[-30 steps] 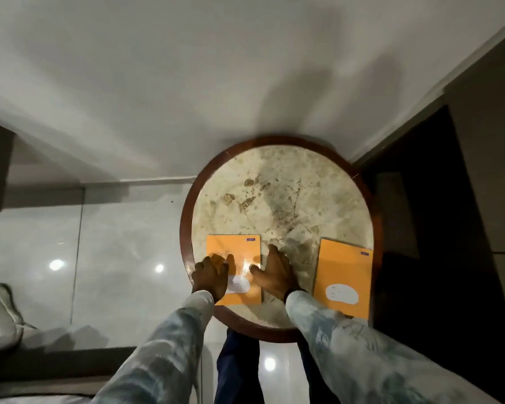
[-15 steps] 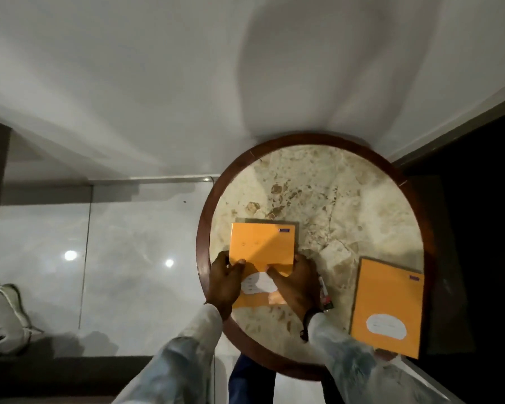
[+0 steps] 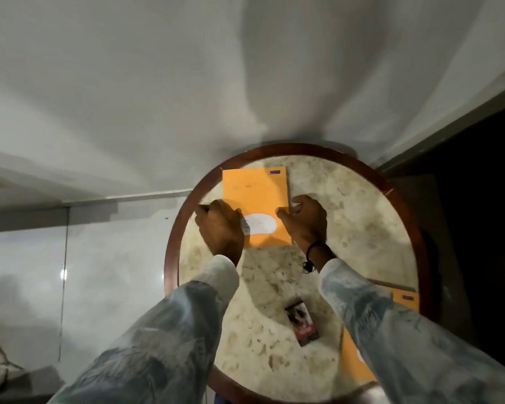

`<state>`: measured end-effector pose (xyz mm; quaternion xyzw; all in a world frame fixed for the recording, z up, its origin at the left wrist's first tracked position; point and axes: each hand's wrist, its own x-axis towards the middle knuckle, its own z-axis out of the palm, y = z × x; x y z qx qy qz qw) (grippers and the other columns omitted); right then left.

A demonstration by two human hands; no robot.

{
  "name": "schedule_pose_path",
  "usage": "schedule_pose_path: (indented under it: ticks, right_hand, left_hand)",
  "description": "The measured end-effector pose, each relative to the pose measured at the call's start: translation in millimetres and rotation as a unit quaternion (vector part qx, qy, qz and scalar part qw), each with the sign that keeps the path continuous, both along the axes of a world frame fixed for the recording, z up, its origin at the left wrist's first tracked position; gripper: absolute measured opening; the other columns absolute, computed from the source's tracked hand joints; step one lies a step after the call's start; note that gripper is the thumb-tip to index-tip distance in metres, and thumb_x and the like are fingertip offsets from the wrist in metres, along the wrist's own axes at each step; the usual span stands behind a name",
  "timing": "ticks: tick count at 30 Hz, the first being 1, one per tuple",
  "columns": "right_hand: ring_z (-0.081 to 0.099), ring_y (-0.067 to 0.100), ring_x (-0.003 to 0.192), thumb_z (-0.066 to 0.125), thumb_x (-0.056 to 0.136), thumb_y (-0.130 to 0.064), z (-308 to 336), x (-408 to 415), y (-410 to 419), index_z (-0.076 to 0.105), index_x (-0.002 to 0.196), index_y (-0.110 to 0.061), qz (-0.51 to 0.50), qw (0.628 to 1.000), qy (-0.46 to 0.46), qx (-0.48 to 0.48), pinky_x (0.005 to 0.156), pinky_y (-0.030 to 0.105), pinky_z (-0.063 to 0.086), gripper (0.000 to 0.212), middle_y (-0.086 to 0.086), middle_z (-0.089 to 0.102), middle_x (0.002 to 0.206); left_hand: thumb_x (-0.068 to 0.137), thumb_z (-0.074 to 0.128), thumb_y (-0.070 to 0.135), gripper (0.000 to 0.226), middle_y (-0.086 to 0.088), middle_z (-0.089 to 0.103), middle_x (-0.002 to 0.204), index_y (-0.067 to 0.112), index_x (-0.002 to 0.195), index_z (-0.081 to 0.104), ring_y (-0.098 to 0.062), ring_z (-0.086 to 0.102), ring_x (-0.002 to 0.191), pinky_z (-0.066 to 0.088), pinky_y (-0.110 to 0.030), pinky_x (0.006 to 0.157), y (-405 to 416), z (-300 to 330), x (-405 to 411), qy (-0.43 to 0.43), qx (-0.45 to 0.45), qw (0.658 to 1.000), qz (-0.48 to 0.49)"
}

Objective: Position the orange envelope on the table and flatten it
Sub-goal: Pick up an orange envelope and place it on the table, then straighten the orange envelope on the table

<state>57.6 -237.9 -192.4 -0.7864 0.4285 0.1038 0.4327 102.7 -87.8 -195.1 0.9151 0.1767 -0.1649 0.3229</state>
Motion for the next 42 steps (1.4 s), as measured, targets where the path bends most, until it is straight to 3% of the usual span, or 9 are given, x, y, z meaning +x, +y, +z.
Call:
schedule_pose_path:
  ticks: [3,7,13,18,26,31,34,38,42]
  right_hand:
    - [0.070,0.032,0.109,0.079,0.085,-0.024,27,-61,-24,0.068,0.120,-0.010,-0.031,0.999,0.008,-0.010,0.088,0.039,0.057,0.040,0.011,0.075,0.112]
    - [0.066,0.038,0.114,0.076,0.084,-0.022,55,-169,-62,0.064,0.123,-0.007,-0.028,0.994,0.094,-0.052,0.094,0.046,0.055,0.044,0.015,0.070,0.120]
    - [0.055,0.042,0.136,0.081,0.080,-0.031,55,-281,-104,0.040,0.152,-0.010,-0.076,0.972,0.219,-0.032,0.109,0.055,0.051,0.085,0.019,0.053,0.151]
    - [0.063,0.040,0.127,0.083,0.080,-0.036,36,-309,-117,0.051,0.142,-0.013,-0.100,0.968,0.225,0.046,0.106,0.048,0.054,0.073,0.014,0.063,0.140]
    - [0.070,0.034,0.116,0.082,0.079,-0.040,48,-266,-125,0.065,0.129,-0.018,-0.069,0.988,0.135,0.029,0.100,0.050,0.058,0.057,0.009,0.073,0.126]
    - [0.070,0.032,0.113,0.082,0.079,-0.035,51,-151,-84,0.069,0.118,-0.015,-0.013,0.999,0.047,0.007,0.095,0.046,0.059,0.046,0.007,0.076,0.120]
    - [0.072,0.033,0.099,0.078,0.075,-0.030,40,-84,-49,0.071,0.102,-0.018,0.002,1.000,0.013,0.000,0.078,0.036,0.058,0.031,0.005,0.078,0.105]
    - [0.070,0.033,0.102,0.079,0.077,-0.032,22,-23,-9,0.071,0.107,-0.016,0.071,0.997,0.020,-0.022,0.075,0.034,0.053,0.035,0.007,0.076,0.110]
    - [0.066,0.039,0.102,0.079,0.079,-0.032,1,-14,5,0.067,0.098,-0.005,0.112,0.992,0.038,-0.041,0.071,0.036,0.045,0.035,0.013,0.069,0.111]
  left_hand:
    - [0.095,0.062,0.013,0.035,-0.021,0.056,0.126,-0.001,0.127,0.061,-0.038,0.059,0.111,0.047,-0.035,0.094,-18,21,-59,-0.024,-0.036,0.998,-0.040]
    - [0.094,0.063,0.009,0.029,-0.024,0.063,0.121,-0.001,0.121,0.066,-0.040,0.064,0.108,0.051,-0.042,0.094,-68,48,-175,0.097,-0.080,0.985,-0.121]
    - [0.098,0.059,0.019,0.049,-0.020,0.049,0.148,0.006,0.144,0.050,-0.038,0.050,0.136,0.041,-0.043,0.112,-130,51,-291,0.251,-0.051,0.958,-0.125]
    - [0.098,0.059,0.029,0.052,-0.017,0.045,0.146,0.011,0.144,0.044,-0.041,0.050,0.133,0.045,-0.051,0.111,-156,32,-308,0.242,0.006,0.964,-0.109]
    - [0.094,0.064,0.026,0.030,-0.012,0.057,0.125,0.012,0.121,0.064,-0.035,0.063,0.109,0.056,-0.048,0.090,-146,37,-253,0.114,-0.041,0.989,-0.090]
    - [0.091,0.070,0.028,0.037,-0.015,0.059,0.117,0.009,0.123,0.065,-0.034,0.062,0.102,0.044,-0.032,0.079,-94,42,-138,0.035,-0.056,0.997,-0.048]
    - [0.090,0.072,0.027,0.042,-0.017,0.060,0.117,0.006,0.125,0.064,-0.035,0.061,0.106,0.038,-0.029,0.080,-53,36,-72,0.007,-0.053,0.998,-0.038]
    - [0.093,0.069,0.029,0.045,-0.019,0.060,0.127,0.006,0.131,0.062,-0.038,0.062,0.113,0.051,-0.042,0.093,-10,20,-19,0.005,-0.025,1.000,-0.011]
    - [0.105,0.041,0.025,0.041,-0.021,0.050,0.138,0.002,0.138,0.047,-0.040,0.052,0.124,0.046,-0.042,0.095,1,3,-12,0.038,0.067,0.995,-0.067]
